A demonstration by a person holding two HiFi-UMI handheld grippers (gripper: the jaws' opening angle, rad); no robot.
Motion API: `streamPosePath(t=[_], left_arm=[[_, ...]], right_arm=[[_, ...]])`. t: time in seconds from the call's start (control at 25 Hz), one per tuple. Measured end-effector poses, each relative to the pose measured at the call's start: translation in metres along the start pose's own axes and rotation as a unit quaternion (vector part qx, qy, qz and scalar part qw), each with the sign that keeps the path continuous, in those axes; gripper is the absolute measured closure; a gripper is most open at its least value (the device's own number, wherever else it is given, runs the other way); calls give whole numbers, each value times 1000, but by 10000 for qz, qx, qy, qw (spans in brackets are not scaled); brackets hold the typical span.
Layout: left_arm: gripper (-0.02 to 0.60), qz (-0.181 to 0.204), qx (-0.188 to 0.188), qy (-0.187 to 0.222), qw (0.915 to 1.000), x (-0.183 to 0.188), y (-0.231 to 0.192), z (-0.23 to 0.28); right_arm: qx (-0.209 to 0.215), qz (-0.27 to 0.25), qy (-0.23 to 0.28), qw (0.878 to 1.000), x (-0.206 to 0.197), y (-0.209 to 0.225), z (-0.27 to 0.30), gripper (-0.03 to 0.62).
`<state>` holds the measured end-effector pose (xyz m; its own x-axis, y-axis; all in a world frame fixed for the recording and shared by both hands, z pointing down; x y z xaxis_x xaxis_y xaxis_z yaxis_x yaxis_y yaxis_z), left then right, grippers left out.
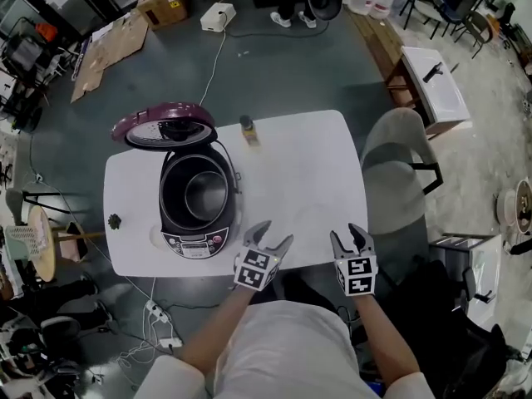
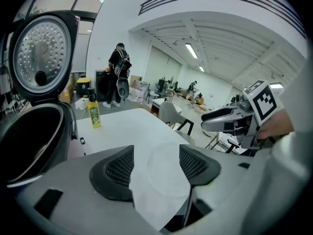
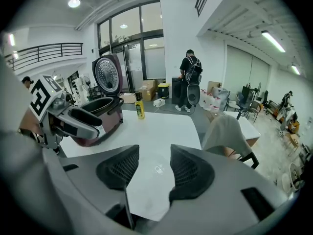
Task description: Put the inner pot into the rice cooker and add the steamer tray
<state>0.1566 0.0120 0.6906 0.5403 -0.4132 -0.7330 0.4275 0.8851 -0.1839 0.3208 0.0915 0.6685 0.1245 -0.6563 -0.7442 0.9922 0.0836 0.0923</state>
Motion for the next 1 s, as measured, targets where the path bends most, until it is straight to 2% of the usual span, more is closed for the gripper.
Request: streamPosePath(t=[0.6,1.0], left_arm=[[285,12,-220,-1000,9947,-66,13,80],[306,-170,-30,-1459,9892,-108,4,114]], right_arm=[[-111,269,-916,9954,-95,47,42,381],[-82,425,-1478,9881,-145,61,74,385]])
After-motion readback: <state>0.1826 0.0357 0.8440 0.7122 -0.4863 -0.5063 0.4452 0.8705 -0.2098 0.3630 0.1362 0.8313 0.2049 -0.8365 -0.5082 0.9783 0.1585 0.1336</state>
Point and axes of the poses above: the fingertips, and each gripper's own axes: z forward along the fingers, y to its right, x out of its top, the point moved 3 cm from there along -z, backward along the fingers, and after that the axes turned 5 degrees about z, right-handed, at the moved point
